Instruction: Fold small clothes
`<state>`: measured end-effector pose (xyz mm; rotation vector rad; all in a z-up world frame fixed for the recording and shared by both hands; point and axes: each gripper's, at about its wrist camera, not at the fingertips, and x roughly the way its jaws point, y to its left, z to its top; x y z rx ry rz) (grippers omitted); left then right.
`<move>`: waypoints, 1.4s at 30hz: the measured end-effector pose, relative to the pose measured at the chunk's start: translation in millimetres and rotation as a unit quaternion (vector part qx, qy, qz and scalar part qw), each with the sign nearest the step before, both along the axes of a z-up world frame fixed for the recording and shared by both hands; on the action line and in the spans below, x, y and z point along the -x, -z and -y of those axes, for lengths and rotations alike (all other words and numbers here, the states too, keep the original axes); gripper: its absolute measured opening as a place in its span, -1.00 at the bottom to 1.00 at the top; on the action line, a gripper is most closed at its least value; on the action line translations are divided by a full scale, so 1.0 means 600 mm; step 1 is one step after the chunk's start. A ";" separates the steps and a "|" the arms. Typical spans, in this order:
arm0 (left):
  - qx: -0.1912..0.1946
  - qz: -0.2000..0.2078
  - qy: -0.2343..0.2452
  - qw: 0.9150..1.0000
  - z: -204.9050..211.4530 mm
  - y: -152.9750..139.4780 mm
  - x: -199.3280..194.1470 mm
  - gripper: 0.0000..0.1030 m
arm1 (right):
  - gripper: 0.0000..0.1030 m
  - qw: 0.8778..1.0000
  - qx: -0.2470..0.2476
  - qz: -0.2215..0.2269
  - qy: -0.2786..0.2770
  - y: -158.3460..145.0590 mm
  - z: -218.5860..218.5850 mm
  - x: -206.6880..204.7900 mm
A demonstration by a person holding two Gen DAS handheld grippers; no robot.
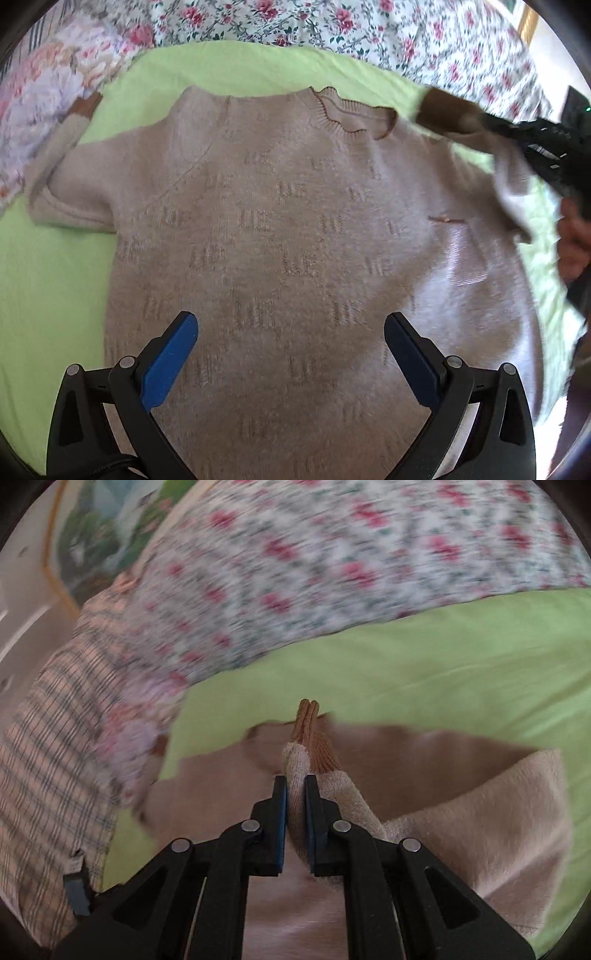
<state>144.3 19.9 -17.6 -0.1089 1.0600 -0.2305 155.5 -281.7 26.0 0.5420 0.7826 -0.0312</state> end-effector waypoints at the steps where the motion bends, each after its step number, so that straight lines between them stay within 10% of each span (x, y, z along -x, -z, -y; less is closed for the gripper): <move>1: 0.015 -0.002 0.000 1.000 -0.007 -0.001 0.000 0.96 | -0.81 1.000 -0.006 -0.002 -0.016 0.009 -0.025 -0.015; 11: 0.086 -0.014 -0.013 0.996 -0.065 0.005 -0.016 0.96 | -0.71 0.991 -0.055 -0.077 -0.091 0.122 -0.147 -0.072; 13: 0.097 -0.013 -0.002 0.995 -0.060 0.005 -0.030 0.96 | -0.21 0.990 -0.071 -0.080 -0.089 0.130 -0.139 -0.056; 25: 0.178 -0.031 0.045 0.983 0.012 0.043 -0.233 0.93 | -0.18 0.995 -0.041 -0.057 0.064 0.066 -0.041 0.122; 26: 0.177 -0.025 0.047 0.983 0.019 0.042 -0.247 0.81 | -0.17 0.994 -0.042 -0.055 0.081 0.062 -0.032 0.139; 29: 0.181 -0.017 0.065 0.981 0.029 0.037 -0.258 -0.83 | -0.17 0.992 -0.044 -0.050 0.111 0.054 -0.016 0.170; 30: 0.182 -0.008 0.058 0.982 0.022 0.030 -0.250 -0.85 | -0.17 0.991 -0.045 -0.047 0.116 0.053 -0.012 0.177; 37: 0.213 0.063 0.007 0.975 -0.088 -0.002 -0.137 -0.75 | -0.17 0.989 -0.034 -0.039 0.141 0.043 0.009 0.204; 42: 0.253 0.005 0.020 0.967 -0.103 0.050 -0.143 0.45 | -0.17 0.990 -0.025 -0.038 0.136 0.036 0.003 0.202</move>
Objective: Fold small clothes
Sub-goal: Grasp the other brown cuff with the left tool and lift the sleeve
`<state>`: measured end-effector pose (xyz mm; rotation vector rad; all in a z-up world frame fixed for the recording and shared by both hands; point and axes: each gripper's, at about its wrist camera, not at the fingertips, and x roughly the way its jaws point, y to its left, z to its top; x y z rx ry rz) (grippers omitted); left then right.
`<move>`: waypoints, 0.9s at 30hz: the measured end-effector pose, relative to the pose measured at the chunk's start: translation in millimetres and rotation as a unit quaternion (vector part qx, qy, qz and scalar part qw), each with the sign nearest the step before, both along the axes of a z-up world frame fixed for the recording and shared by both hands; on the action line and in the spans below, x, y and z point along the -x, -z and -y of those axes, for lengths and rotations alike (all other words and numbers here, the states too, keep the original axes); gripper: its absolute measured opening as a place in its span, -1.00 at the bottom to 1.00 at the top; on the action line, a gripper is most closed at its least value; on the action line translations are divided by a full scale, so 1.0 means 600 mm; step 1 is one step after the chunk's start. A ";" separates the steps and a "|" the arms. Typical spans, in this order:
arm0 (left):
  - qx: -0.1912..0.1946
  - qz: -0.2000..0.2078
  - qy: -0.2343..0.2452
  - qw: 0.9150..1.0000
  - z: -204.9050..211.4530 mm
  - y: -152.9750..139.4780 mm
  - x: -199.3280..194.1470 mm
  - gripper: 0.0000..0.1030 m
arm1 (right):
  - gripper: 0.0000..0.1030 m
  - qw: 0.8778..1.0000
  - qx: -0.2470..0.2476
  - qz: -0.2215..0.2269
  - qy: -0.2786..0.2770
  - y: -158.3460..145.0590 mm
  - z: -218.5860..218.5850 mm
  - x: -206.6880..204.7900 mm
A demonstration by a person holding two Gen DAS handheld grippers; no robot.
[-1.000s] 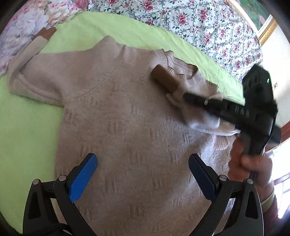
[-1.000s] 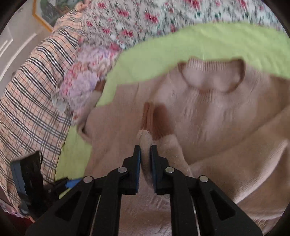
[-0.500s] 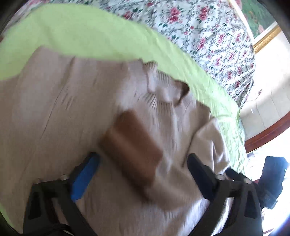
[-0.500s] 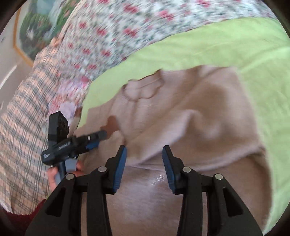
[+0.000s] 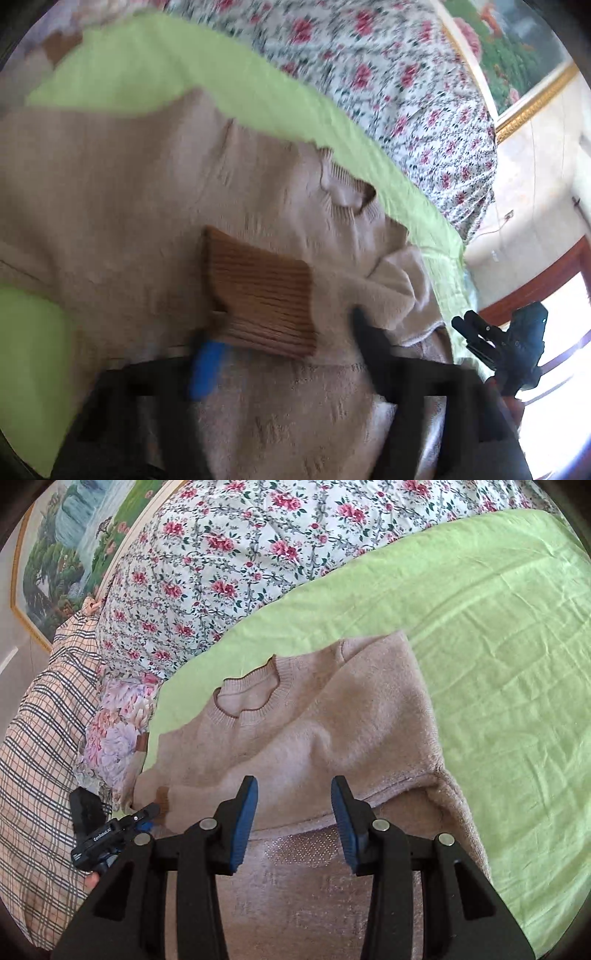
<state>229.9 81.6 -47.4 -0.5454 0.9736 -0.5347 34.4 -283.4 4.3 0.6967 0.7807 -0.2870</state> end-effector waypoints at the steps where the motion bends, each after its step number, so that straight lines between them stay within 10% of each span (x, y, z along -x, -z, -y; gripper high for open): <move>1: 0.004 -0.008 0.004 1.000 0.003 0.007 -0.008 0.45 | -0.17 1.000 0.002 -0.001 0.000 -0.001 -0.001 0.000; 4: 0.004 -0.007 0.015 1.000 0.021 0.008 -0.029 0.23 | -0.17 1.000 0.004 -0.001 0.003 -0.004 0.002 0.003; 5: -0.003 -0.002 0.018 1.000 0.028 0.003 -0.032 -0.66 | -0.17 1.000 0.004 0.000 0.005 -0.005 0.004 0.005; 6: -0.006 0.000 0.024 1.000 0.035 -0.003 -0.032 -0.85 | -0.17 1.000 0.005 0.002 0.009 -0.007 0.006 0.008; 14: -0.024 0.010 0.048 0.998 0.015 0.000 0.060 -0.84 | -0.15 1.000 0.006 0.001 0.025 0.000 0.027 0.020; 21: 0.016 -0.036 0.078 0.996 0.017 0.024 0.016 -0.10 | -0.10 1.000 0.012 0.001 0.026 -0.003 0.030 0.021; 23: 0.007 -0.029 0.066 0.997 0.018 0.019 -0.006 -0.35 | -0.05 0.999 0.013 0.002 0.031 -0.005 0.037 0.024; 24: -0.009 -0.019 0.060 0.998 0.020 0.012 -0.011 -0.95 | -0.05 0.999 0.013 0.001 0.035 -0.004 0.040 0.026; 27: -0.058 0.059 0.037 0.996 0.022 -0.051 -0.003 -0.88 | -0.05 0.999 0.023 -0.004 0.041 -0.005 0.051 0.027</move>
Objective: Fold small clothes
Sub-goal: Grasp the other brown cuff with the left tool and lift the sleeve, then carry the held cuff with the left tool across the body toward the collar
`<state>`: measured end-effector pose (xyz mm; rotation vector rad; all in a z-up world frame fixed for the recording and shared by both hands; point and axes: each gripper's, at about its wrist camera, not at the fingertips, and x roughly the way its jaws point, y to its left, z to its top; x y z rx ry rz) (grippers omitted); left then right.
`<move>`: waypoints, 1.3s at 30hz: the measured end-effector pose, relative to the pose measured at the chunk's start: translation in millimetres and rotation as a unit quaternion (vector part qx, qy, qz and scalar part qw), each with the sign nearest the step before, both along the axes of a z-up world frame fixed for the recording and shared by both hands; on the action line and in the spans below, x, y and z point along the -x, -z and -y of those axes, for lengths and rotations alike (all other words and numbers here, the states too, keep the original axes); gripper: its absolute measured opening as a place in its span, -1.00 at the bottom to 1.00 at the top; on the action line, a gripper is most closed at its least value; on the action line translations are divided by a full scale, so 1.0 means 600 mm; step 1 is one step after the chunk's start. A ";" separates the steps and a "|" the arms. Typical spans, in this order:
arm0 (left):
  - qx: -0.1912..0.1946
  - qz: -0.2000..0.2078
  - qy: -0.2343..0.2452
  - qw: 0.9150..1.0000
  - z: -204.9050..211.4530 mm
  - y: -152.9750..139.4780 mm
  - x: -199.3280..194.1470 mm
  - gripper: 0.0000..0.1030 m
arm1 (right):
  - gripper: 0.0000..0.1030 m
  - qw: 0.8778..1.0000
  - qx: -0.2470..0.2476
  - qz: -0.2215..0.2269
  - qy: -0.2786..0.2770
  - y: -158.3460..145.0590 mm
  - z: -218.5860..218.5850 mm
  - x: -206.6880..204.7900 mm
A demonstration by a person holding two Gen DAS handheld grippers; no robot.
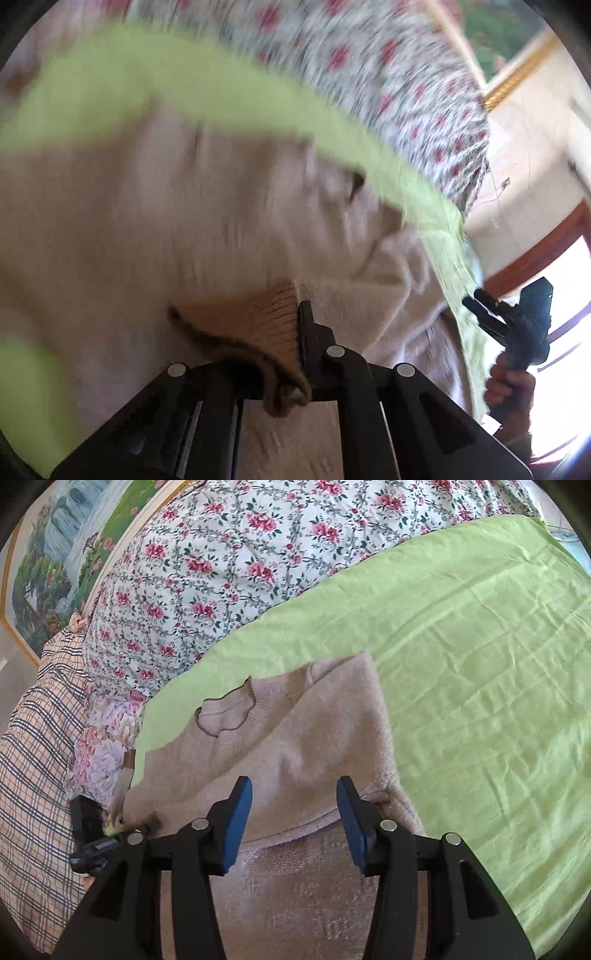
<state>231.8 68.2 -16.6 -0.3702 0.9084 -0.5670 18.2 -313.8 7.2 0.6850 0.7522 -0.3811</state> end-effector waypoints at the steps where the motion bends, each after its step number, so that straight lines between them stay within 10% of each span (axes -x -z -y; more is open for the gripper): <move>1: -0.002 0.029 -0.010 1.000 -0.006 -0.019 0.007 -0.88 | -0.04 1.000 0.009 -0.006 0.005 0.001 0.005 0.000; 13: 0.086 -0.102 0.011 0.991 -0.052 0.073 -0.051 -0.19 | 0.00 0.993 0.059 -0.103 0.001 0.062 0.081 -0.070; 18: 0.058 -0.094 0.015 0.994 -0.040 0.063 -0.055 -0.20 | -0.06 0.986 0.059 -0.153 -0.036 0.102 0.090 -0.131; 19: 0.046 -0.088 0.017 0.995 -0.034 0.060 -0.052 -0.23 | -0.79 0.986 0.058 -0.148 -0.056 0.102 0.086 -0.137; 21: 0.011 -0.054 0.016 0.998 -0.024 0.043 -0.043 -0.88 | -0.84 0.990 0.073 -0.116 -0.042 0.073 0.094 -0.124; 24: -0.015 0.025 0.030 0.999 -0.005 0.007 -0.012 -0.83 | -0.85 0.992 0.071 -0.098 -0.018 0.062 0.114 -0.097; 27: -0.038 -0.004 0.042 0.998 0.001 0.037 -0.019 -0.83 | -0.85 0.988 0.077 -0.130 -0.029 0.095 0.107 -0.096; 33: 0.064 -0.099 0.052 0.992 -0.033 0.069 -0.057 0.06 | -0.85 0.988 0.085 -0.128 -0.027 0.102 0.100 -0.089; 34: 0.061 -0.098 0.045 0.992 -0.032 0.064 -0.065 0.01 | -0.85 0.987 0.088 -0.130 -0.027 0.104 0.096 -0.086; 36: -0.005 -0.055 0.017 0.998 -0.020 0.040 -0.067 -0.93 | -0.85 0.988 0.089 -0.124 -0.021 0.102 0.098 -0.081; 39: -0.055 0.024 0.001 0.998 -0.004 -0.006 -0.044 -0.91 | -0.85 0.988 0.091 -0.124 -0.012 0.101 0.100 -0.083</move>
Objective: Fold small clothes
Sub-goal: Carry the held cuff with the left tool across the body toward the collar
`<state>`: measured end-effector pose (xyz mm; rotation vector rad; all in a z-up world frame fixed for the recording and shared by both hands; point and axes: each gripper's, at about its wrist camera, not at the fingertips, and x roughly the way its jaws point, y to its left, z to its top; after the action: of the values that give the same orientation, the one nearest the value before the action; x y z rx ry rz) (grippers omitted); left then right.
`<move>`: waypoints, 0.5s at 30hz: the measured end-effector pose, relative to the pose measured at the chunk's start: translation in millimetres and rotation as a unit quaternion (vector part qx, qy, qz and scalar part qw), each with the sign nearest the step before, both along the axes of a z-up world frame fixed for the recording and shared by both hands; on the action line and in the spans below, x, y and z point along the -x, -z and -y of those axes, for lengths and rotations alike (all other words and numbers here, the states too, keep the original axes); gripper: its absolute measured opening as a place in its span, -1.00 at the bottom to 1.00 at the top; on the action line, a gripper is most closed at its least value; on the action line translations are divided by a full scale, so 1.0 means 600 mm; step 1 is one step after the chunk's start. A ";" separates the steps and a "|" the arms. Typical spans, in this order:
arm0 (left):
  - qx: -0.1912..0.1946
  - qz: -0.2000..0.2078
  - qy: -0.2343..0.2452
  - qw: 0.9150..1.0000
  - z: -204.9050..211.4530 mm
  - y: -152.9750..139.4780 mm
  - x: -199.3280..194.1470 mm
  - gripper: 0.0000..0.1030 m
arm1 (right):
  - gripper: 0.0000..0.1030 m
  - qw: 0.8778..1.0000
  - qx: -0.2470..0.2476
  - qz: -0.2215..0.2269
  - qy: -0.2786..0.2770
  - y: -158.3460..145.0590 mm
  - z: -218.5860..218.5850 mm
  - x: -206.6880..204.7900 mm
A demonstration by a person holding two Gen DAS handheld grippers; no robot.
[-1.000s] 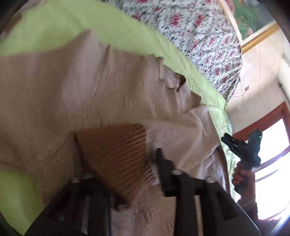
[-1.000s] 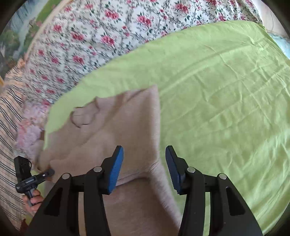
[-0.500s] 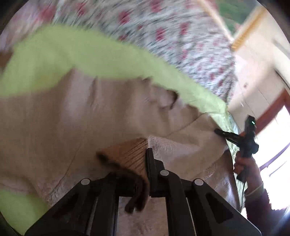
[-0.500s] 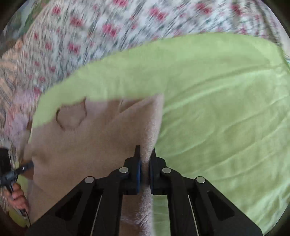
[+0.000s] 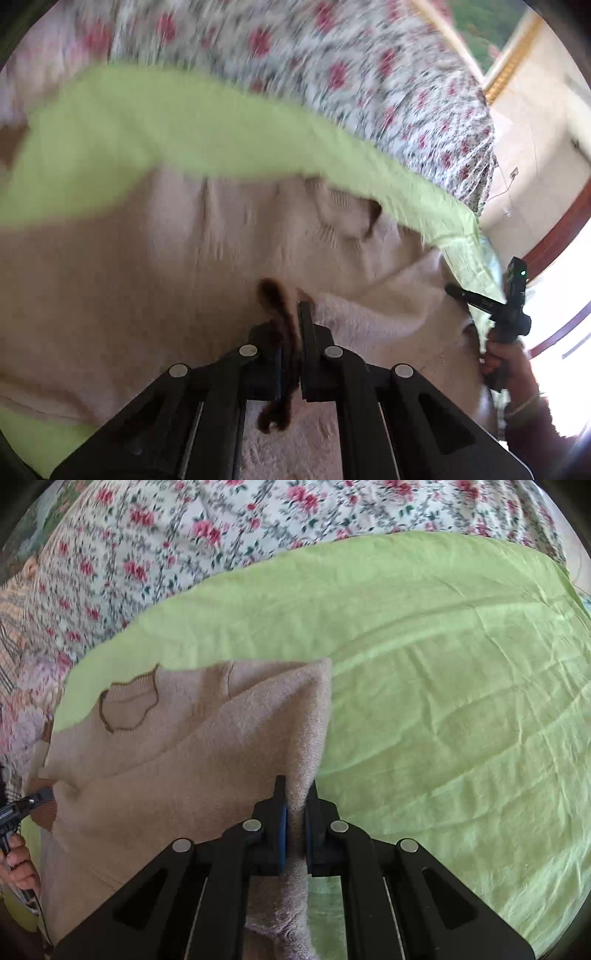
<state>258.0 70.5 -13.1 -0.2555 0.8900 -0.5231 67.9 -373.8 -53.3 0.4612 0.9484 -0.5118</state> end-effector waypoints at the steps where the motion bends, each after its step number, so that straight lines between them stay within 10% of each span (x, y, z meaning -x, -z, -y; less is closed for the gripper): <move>1: -0.029 0.004 -0.003 1.000 0.006 0.003 0.002 -0.91 | -0.85 1.000 0.003 -0.005 0.000 0.003 -0.003 -0.008; 4: -0.115 -0.037 -0.014 0.993 0.006 0.056 -0.010 -0.91 | -0.83 1.000 0.005 -0.011 0.005 0.001 -0.004 -0.009; 11: -0.078 -0.032 -0.045 0.995 -0.051 0.023 0.034 -0.69 | -0.54 0.999 -0.012 0.041 0.033 -0.069 -0.042 0.028; 13: -0.094 -0.023 -0.057 0.994 -0.065 0.010 0.049 -0.23 | 0.06 0.997 -0.025 0.065 0.016 -0.093 -0.072 0.038; 15: -0.111 -0.010 -0.083 0.990 -0.084 -0.008 0.059 0.20 | 0.11 0.995 -0.040 0.086 -0.010 -0.107 -0.110 0.044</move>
<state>222.6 120.8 -8.3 -0.1305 0.9290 -0.2657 41.7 -308.1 10.6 0.5590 0.8093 -0.4100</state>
